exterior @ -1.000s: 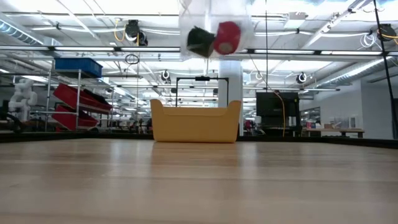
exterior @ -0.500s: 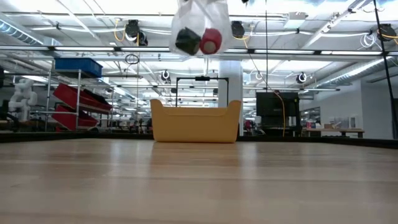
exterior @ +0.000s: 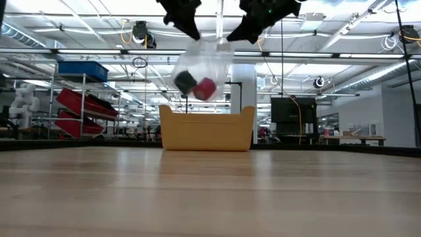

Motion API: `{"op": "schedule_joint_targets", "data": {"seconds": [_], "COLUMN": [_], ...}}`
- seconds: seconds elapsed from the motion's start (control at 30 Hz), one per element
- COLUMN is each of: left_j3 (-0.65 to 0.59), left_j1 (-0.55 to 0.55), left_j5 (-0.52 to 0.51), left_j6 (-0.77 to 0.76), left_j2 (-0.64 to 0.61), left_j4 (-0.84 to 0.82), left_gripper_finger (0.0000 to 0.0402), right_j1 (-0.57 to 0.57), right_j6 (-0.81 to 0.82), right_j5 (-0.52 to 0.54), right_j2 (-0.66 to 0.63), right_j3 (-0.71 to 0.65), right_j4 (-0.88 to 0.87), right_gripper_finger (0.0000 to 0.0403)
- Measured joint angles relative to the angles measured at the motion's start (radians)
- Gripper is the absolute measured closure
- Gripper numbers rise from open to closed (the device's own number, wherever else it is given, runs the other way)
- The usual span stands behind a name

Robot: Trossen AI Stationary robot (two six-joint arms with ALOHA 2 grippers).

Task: Roll bandage
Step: Put the transparent zip bag with the rolled green and red bandage inside into the yellow bin

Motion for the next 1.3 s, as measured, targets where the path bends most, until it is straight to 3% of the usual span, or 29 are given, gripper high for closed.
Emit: {"op": "schedule_joint_targets", "data": {"seconds": [0.4, 1.07, 1.3], "left_j3": [0.000, -0.002, -0.085], "left_j1": [0.050, 0.072, 0.098], "left_j5": [0.054, 0.096, 0.097], "left_j6": [0.023, -0.008, -0.023], "left_j2": [0.123, 0.147, 0.152], "left_j4": [-0.001, -0.167, -0.153], "left_gripper_finger": [0.0386, 0.0386, 0.0386], "right_j1": [-0.066, -0.074, -0.080], "right_j6": [-0.046, -0.088, -0.090], "right_j5": [-0.009, -0.030, -0.030], "right_j2": [0.020, 0.117, 0.154], "right_j3": [0.000, 0.000, 0.000], "right_j4": [-0.077, -0.157, -0.168], "right_gripper_finger": [0.0403, 0.0403, 0.0403]}}
